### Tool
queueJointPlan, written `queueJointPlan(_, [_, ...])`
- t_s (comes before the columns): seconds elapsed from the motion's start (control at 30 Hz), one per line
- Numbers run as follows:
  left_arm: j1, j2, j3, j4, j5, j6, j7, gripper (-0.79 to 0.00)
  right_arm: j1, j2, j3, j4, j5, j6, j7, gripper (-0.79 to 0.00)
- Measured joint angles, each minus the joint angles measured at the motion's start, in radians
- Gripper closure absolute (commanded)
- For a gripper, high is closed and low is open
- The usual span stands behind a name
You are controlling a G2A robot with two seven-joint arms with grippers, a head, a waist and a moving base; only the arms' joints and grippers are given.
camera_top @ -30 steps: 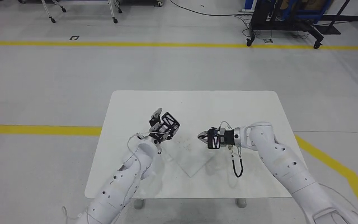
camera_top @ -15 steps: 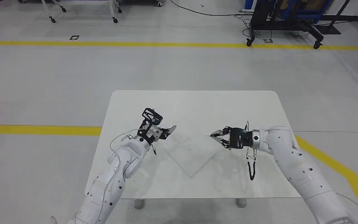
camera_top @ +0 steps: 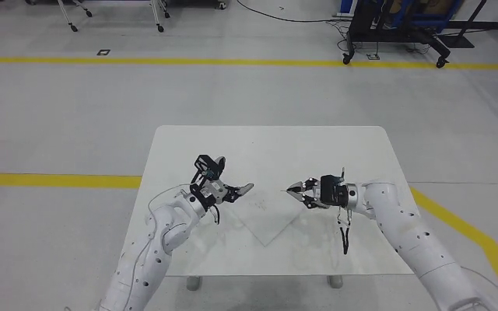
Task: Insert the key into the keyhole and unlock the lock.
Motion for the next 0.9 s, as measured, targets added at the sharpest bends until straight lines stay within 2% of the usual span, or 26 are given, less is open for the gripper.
queueJointPlan(0.13, [-0.014,-0.002,0.04,0.004,0.078,0.004,0.003,-0.785,0.032,0.011,-0.059,0.017,0.0,0.0,-0.05,0.0])
queueJointPlan(0.27, [-0.021,-0.007,0.09,-0.01,0.141,0.006,0.008,-0.745,0.057,0.02,-0.092,0.035,0.003,0.0,-0.068,0.0])
queueJointPlan(0.37, [-0.031,-0.01,0.109,-0.007,0.14,0.001,0.015,-0.73,0.07,0.024,-0.105,0.055,0.03,0.0,-0.079,0.0])
queueJointPlan(0.57, [-0.046,-0.013,0.129,0.003,0.135,-0.008,0.021,-0.767,0.077,0.038,-0.114,0.071,0.046,0.0,-0.1,0.0])
queueJointPlan(0.67, [-0.052,-0.014,0.14,0.006,0.133,-0.023,0.026,-0.751,0.071,0.045,-0.11,0.061,0.056,0.0,-0.101,0.0])
queueJointPlan(0.73, [-0.056,-0.014,0.15,0.006,0.139,-0.039,0.029,-0.714,0.067,0.05,-0.113,0.049,0.064,0.0,-0.101,0.0])
queueJointPlan(0.77, [-0.057,-0.015,0.156,0.006,0.141,-0.046,0.03,-0.668,0.065,0.052,-0.115,0.044,0.065,0.0,-0.101,0.0])
queueJointPlan(0.83, [-0.061,-0.016,0.167,0.008,0.133,-0.06,0.037,-0.468,0.065,0.056,-0.126,0.034,0.065,0.0,-0.101,0.0])
queueJointPlan(0.87, [-0.064,-0.017,0.17,0.011,0.129,-0.064,0.038,-0.397,0.067,0.057,-0.131,0.032,0.064,0.0,-0.101,0.0])
queueJointPlan(0.9, [-0.068,-0.018,0.173,0.013,0.127,-0.066,0.039,-0.379,0.069,0.058,-0.136,0.031,0.064,0.0,-0.101,0.0])
